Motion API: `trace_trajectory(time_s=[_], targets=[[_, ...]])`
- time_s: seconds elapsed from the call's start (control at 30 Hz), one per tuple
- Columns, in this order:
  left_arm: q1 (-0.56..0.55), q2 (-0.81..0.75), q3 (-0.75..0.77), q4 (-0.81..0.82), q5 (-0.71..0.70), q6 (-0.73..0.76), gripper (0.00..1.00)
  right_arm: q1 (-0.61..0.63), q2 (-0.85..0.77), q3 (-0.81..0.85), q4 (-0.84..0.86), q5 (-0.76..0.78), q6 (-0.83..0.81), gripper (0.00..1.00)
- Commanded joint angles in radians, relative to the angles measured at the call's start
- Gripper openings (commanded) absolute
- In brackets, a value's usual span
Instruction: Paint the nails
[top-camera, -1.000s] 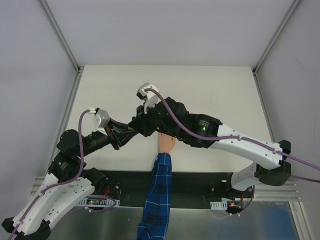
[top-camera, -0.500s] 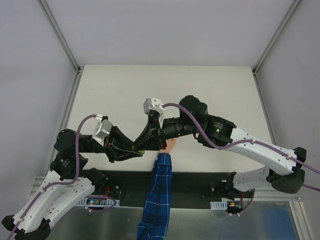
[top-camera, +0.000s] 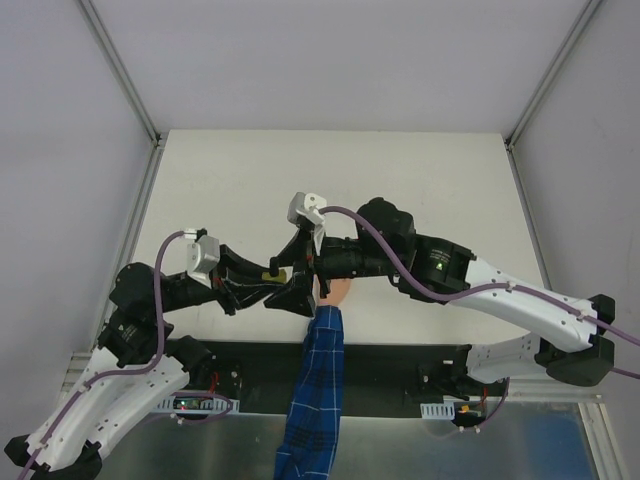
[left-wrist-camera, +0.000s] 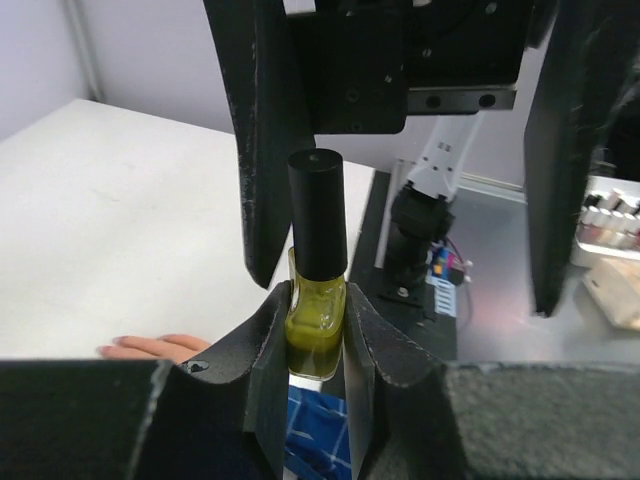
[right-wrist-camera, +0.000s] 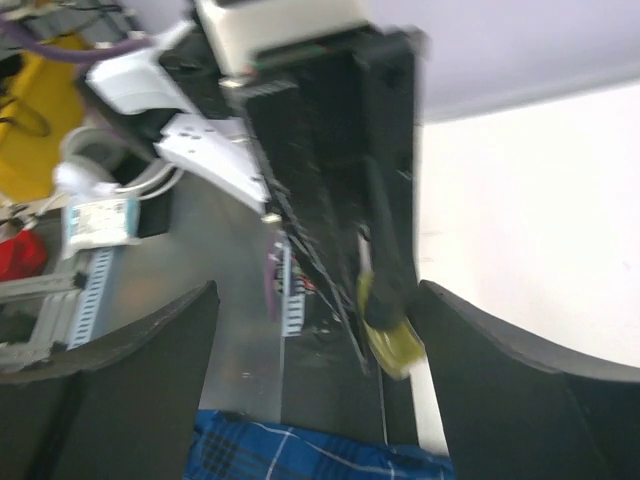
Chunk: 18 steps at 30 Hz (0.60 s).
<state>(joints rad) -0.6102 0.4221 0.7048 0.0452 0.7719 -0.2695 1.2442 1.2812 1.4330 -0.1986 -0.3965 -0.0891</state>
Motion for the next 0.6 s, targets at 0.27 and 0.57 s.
trace_trajectory(time_s=[0.27, 0.57], targets=[[-0.01, -0.037, -0.022, 0.015, -0.238, 0.062, 0.0, 0.015, 0.081, 0.225, -0.185, 0.519, 0.126, 0.74], [-0.01, -0.048, -0.028, 0.015, -0.315, 0.049, 0.0, 0.07, 0.155, 0.308, -0.219, 0.584, 0.123, 0.55]])
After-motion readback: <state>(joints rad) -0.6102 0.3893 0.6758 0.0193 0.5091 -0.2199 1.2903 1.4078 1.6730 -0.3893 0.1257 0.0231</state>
